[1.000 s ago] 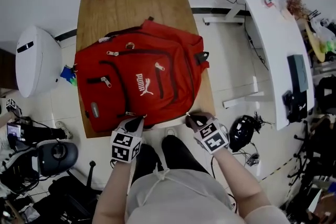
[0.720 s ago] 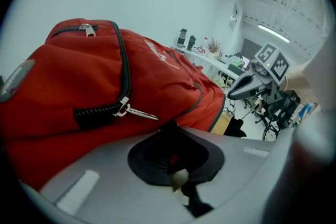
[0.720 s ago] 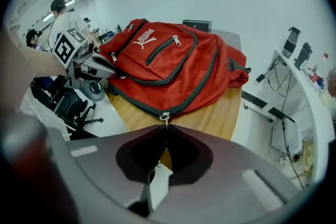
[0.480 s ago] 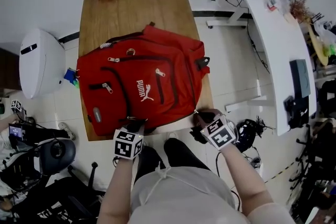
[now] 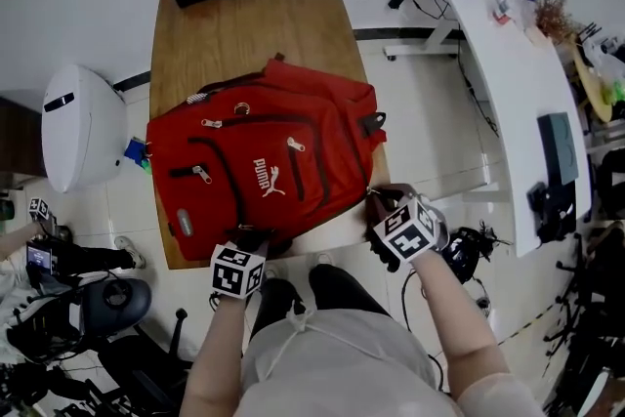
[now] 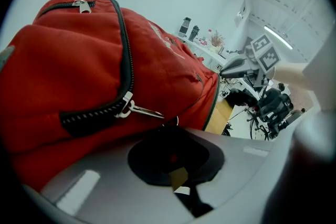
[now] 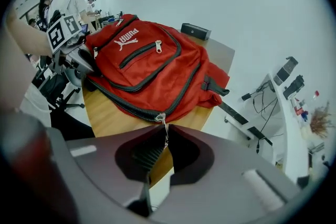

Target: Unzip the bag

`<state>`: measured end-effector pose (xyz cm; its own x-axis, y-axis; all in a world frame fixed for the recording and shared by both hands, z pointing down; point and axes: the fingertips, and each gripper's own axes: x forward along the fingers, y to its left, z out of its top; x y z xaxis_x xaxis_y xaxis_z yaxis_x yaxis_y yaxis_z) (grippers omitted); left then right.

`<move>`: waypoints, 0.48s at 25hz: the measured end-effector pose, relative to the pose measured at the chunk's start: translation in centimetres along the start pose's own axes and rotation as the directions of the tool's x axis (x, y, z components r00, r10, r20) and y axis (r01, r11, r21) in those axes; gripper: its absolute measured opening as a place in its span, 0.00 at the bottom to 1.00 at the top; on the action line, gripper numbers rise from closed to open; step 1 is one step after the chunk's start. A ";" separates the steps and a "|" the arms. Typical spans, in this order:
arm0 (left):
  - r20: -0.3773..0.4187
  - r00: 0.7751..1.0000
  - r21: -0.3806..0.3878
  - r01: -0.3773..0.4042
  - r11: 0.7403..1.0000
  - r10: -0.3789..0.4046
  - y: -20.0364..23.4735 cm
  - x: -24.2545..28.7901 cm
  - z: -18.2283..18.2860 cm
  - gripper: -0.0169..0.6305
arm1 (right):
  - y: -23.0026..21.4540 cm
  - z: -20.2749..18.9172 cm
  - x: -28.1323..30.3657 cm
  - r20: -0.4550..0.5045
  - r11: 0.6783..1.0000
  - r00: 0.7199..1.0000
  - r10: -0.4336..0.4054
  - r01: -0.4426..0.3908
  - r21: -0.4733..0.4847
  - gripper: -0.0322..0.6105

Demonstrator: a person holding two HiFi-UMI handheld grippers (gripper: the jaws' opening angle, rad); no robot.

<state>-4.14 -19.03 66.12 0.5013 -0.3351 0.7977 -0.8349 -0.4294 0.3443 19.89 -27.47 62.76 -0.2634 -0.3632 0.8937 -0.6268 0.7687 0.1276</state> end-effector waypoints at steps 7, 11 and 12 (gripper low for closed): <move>0.032 0.999 -0.003 -0.017 1.000 0.017 0.2 0.0 0.2 0.04 | 0.3 0.0 0.3 0.068 0.972 0.996 0.059 -0.073 0.221 0.09; 0.077 0.997 -0.008 -0.015 1.000 0.016 -0.1 -0.4 0.1 0.04 | 0.0 0.5 -0.9 0.144 0.947 0.989 0.025 -0.069 0.313 0.10; 0.099 0.995 -0.018 -0.007 1.000 0.008 -0.4 -0.7 0.2 0.04 | -0.3 0.5 -1.5 0.165 0.945 0.986 0.000 -0.054 0.322 0.10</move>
<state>-4.11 -18.79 65.32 0.5143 -0.4200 0.7477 -0.8421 -0.4124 0.3476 20.12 -27.44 61.21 -0.3809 -0.4447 0.8106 -0.8143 0.5766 -0.0663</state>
